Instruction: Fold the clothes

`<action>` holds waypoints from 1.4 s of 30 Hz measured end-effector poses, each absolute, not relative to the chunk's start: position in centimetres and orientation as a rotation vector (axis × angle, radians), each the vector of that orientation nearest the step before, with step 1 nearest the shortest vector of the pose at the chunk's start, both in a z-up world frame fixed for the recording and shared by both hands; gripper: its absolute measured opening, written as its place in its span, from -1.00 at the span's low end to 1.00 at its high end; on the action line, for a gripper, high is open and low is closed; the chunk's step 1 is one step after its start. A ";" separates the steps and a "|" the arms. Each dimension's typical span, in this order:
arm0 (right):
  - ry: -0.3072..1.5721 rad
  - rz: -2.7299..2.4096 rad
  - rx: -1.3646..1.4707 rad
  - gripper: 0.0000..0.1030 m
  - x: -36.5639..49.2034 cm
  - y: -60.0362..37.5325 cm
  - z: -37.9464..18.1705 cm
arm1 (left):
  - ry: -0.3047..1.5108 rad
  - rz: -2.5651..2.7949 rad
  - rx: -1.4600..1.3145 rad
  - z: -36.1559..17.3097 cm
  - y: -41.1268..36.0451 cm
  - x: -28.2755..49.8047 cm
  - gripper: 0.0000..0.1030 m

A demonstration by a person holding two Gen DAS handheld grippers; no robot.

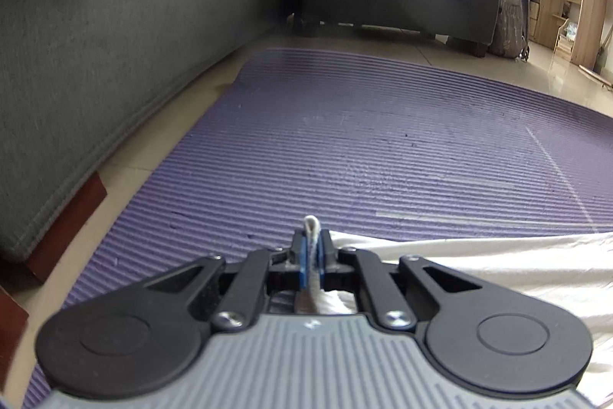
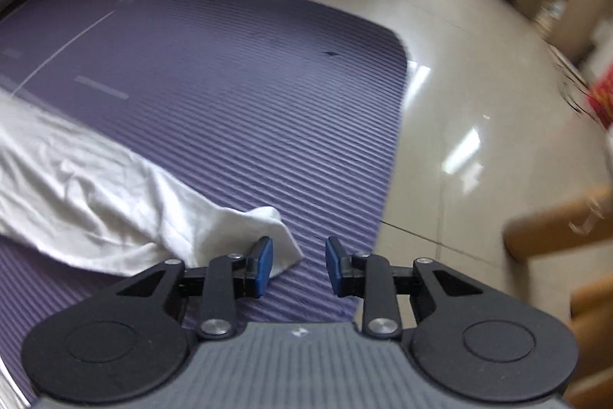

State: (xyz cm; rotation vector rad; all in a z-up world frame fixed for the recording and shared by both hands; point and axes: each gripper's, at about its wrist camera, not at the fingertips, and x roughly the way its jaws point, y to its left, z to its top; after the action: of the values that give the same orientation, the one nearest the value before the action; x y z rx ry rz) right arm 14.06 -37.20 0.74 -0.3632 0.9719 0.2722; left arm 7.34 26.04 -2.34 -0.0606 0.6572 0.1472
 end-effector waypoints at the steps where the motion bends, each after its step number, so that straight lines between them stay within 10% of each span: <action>1: 0.974 0.295 -0.374 -0.52 14.2 -37.1 0.5 | 0.657 0.152 -0.058 -2.4 25.9 7.3 -0.90; 4: 0.981 0.321 -0.330 -1.00 14.4 -37.4 0.8 | 0.654 0.164 -0.052 -2.4 25.6 7.3 -0.90; 37: 0.839 0.073 -0.606 -1.00 3.3 -36.6 14.4 | 0.564 0.201 -0.116 -2.8 25.9 5.8 -0.90; 42: 0.957 0.166 -0.484 -0.51 6.3 -37.9 9.5 | 0.586 0.196 -0.106 -2.9 25.9 5.7 -0.90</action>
State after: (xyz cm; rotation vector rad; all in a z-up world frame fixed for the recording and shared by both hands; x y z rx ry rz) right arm 6.33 -37.91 9.48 -0.4839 0.9570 0.1660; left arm 5.74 25.94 -2.90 -0.1064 0.5856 0.1962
